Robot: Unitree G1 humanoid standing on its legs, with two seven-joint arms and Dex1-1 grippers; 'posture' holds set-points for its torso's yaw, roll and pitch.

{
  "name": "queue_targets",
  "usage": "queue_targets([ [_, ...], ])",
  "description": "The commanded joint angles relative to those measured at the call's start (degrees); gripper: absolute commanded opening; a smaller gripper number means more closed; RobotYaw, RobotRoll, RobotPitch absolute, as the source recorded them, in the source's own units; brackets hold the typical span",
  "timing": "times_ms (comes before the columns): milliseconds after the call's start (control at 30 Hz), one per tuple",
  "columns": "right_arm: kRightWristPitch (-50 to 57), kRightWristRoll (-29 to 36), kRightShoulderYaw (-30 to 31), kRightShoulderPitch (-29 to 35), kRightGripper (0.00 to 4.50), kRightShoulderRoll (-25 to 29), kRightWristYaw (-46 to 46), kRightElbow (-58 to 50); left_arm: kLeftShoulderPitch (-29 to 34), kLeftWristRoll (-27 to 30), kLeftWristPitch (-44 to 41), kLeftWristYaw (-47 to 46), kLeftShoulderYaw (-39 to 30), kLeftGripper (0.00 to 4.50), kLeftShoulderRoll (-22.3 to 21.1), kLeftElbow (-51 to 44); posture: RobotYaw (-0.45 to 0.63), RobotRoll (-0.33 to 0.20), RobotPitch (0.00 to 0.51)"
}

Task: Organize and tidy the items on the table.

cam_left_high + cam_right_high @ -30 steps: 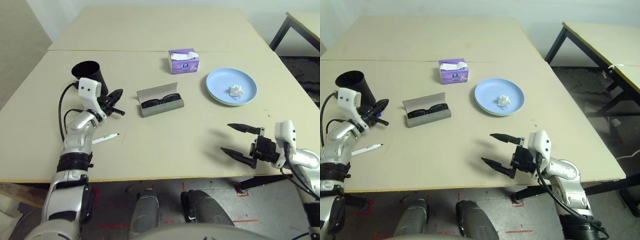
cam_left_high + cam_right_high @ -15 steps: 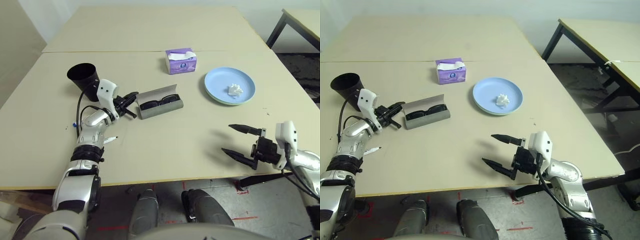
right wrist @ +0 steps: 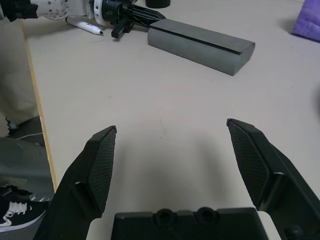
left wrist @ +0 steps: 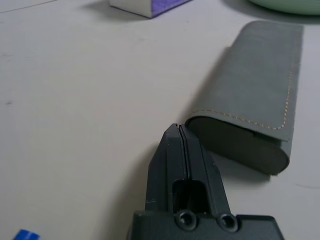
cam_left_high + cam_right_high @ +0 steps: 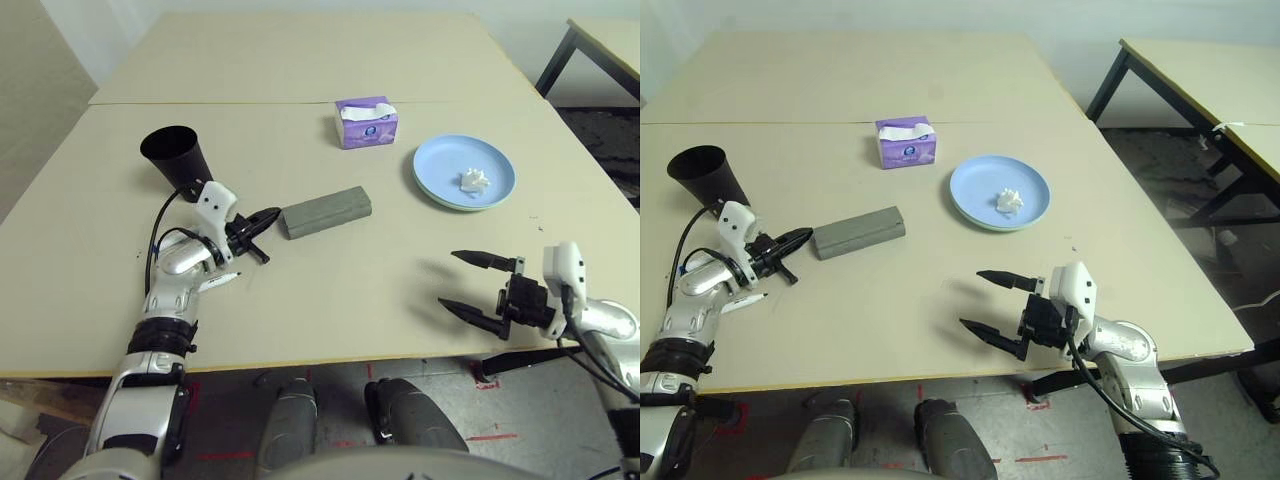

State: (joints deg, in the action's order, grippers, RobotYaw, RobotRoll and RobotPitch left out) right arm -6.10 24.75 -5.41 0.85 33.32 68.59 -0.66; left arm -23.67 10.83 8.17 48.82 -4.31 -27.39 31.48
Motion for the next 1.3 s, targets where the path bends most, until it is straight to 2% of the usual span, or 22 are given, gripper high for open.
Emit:
queue_targets([
  [33,-0.1,0.0,0.7,0.1,4.50,0.2,0.2,0.6,1.8,-0.8,-1.1,2.0,2.4,0.02,0.2,-2.0,-0.08,0.000,0.138],
  [333,-0.4,-0.2,1.1,0.5,4.50,-0.1,-0.1,0.4,1.6,0.5,-2.8,1.0,1.0,0.02,-0.1,-3.7,-0.09,0.000,0.132],
  [500,-0.5,-0.3,1.2,0.5,4.50,-0.2,-0.3,0.3,-1.2,1.9,-3.4,-0.3,-1.6,0.02,-1.5,-1.5,-0.09,0.000,0.129],
  [700,-1.1,-0.6,1.5,0.5,4.50,-0.3,-0.2,0.8,-3.6,3.3,-4.7,0.2,-2.3,0.02,-1.0,-2.8,-0.09,0.000,0.126],
  [1033,-1.2,-0.6,2.0,0.7,4.50,-0.1,-0.4,0.6,1.4,9.4,-8.3,8.4,-0.3,0.02,1.7,-11.5,-0.09,0.000,0.126],
  [1300,-1.2,-0.6,2.0,0.4,4.50,0.0,-0.3,0.8,3.6,9.2,-9.3,11.1,1.0,0.02,1.0,-13.4,-0.09,0.000,0.126],
])
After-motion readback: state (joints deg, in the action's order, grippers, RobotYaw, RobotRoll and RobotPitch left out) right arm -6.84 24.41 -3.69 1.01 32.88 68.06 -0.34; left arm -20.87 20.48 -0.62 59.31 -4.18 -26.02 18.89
